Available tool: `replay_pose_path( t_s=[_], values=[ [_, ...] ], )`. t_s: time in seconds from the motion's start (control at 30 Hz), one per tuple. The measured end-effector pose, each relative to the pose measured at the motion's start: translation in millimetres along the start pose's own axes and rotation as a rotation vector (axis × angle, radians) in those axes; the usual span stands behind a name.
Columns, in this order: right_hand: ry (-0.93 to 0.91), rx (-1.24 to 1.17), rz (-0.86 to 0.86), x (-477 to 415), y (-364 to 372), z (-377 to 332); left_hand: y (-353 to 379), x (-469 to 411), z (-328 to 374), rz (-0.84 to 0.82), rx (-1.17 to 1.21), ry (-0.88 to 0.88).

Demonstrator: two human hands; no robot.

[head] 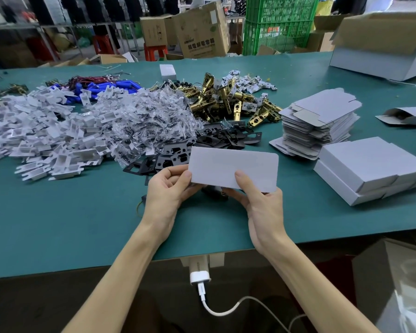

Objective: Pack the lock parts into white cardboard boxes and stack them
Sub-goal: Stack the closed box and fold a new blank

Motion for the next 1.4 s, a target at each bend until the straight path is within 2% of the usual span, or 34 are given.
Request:
replay_pose_path(
  t_s=[0.17,0.37,0.6,0.8,1.0,1.17,1.4],
  values=[
    [0.011,0.01,-0.014,0,1,0,-2,-2,-2,0.028,-0.044,0.041],
    [-0.07,0.034,-0.007,3,1,1,-4,-3,-2,0.028,-0.014,0.04],
    [-0.044,0.035,-0.045,3,3,4,1,-1,-1,-0.015,-0.052,0.075],
    [-0.013,0.066,-0.088,4,4,7,7,3,3,-0.101,-0.09,0.114],
    [-0.016,0.071,-0.094,3,4,6,8,3,3,-0.118,-0.104,0.117],
    [-0.031,0.098,-0.108,4,6,8,13,7,2,-0.204,-0.21,0.146],
    [-0.038,0.071,-0.072,2,5,5,16,12,4,-0.277,-0.246,0.158]
  ],
)
Point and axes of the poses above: each hand's wrist, its own x-axis away from the middle knuckle, its own y-axis out of the palm, z = x × y, the point moved 5 cm from there along -x, towards the middle knuckle, and after that the axes turned 14 degrees about z, right-handed, at the moved point
